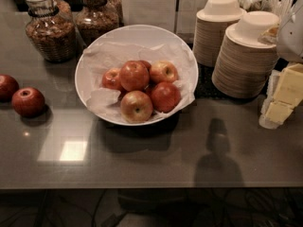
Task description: Pick apple from white bowl
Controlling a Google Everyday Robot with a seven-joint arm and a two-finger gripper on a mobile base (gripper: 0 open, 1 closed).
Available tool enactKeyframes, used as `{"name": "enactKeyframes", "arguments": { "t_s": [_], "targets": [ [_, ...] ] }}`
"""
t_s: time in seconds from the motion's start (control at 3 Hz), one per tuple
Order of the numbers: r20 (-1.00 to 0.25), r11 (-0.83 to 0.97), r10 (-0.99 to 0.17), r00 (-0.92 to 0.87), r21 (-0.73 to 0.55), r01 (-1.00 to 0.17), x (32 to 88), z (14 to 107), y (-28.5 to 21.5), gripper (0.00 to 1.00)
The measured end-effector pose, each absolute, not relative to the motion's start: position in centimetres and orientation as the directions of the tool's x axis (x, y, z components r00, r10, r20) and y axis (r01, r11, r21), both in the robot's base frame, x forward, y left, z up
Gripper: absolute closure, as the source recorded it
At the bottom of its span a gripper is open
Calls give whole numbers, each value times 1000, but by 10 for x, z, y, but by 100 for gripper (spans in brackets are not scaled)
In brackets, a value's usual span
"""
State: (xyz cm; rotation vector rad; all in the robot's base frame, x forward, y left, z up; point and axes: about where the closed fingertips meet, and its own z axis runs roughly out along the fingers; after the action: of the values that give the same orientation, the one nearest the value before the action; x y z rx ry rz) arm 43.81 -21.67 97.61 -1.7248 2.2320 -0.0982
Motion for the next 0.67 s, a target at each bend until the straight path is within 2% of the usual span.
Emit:
{"name": "enactKeyframes", "arguments": {
  "t_s": [0.33,0.67],
  "targets": [
    [-207,270,-953,-221,-245,-931,438,976,-217,0],
    [-223,260,-953,-207,-247,-933,447,965,-191,0]
  ]
}}
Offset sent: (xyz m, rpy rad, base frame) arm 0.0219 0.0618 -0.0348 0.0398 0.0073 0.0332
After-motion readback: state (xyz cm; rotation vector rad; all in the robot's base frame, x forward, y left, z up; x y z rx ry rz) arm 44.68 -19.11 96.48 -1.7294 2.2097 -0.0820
